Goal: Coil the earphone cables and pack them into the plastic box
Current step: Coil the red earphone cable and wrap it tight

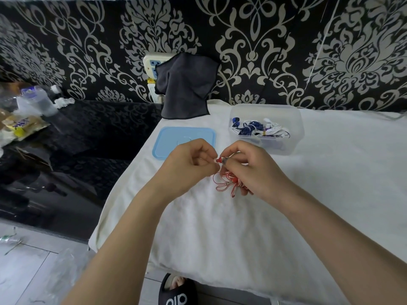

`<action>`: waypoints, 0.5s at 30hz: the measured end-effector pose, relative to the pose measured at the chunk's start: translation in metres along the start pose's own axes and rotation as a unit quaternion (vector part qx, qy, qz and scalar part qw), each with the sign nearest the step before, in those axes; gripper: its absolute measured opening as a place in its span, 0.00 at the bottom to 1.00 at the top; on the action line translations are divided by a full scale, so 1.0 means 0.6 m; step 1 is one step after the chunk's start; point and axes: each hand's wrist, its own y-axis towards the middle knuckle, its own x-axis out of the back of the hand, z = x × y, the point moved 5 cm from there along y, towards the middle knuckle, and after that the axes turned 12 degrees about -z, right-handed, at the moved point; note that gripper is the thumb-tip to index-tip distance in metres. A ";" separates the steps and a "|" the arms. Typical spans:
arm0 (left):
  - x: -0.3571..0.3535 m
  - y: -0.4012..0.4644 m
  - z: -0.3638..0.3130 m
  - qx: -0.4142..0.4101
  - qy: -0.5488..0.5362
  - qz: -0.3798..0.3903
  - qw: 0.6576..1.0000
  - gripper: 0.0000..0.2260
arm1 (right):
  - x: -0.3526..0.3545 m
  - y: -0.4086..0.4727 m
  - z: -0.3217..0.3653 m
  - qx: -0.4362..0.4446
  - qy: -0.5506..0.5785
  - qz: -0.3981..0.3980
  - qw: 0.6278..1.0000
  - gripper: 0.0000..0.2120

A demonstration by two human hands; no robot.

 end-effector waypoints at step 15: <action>0.011 -0.004 -0.009 -0.033 -0.008 -0.015 0.999 0.06 | 0.004 0.000 0.009 0.010 0.041 -0.027 0.999 0.03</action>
